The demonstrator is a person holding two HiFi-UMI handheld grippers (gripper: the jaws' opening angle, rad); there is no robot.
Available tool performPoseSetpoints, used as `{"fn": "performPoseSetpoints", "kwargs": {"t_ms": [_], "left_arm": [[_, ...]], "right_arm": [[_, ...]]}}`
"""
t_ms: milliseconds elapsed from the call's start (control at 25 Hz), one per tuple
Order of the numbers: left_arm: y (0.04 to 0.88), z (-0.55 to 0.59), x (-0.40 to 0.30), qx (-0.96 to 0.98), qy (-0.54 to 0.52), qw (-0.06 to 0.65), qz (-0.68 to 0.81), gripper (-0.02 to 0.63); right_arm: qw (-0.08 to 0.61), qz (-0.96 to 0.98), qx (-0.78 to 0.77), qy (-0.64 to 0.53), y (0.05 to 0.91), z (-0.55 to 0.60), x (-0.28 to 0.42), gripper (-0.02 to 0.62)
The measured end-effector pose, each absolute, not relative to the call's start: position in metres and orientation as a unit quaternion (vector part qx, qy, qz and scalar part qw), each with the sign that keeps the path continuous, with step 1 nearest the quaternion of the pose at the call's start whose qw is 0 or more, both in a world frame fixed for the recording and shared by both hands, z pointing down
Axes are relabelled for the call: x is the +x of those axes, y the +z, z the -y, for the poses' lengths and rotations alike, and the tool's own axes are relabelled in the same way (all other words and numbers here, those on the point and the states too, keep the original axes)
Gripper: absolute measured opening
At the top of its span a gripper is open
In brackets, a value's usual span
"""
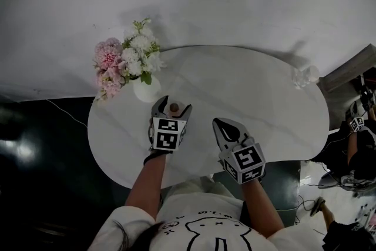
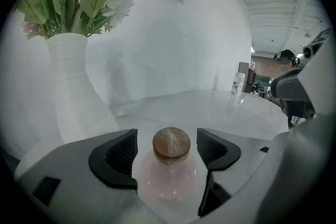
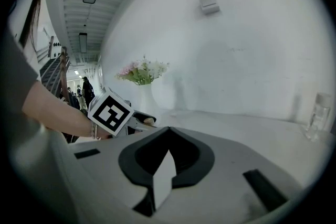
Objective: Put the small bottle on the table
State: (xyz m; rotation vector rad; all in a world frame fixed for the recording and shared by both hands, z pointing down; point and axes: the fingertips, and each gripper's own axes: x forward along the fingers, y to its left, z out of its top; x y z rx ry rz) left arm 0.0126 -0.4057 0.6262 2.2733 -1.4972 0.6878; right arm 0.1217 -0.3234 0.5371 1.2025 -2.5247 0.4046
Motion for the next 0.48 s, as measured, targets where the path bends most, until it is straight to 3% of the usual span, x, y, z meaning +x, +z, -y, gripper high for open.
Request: {"fn": "performPoseSetpoints", "kwargs": {"t_ms": [480], "left_arm": [[0.593, 0.386, 0.003, 0.791, 0.215, 0.138, 0.555, 0.362]], "right_arm": [[0.147, 0.898, 0.396, 0.121, 0.52, 0.311, 0.119, -0.006]]}}
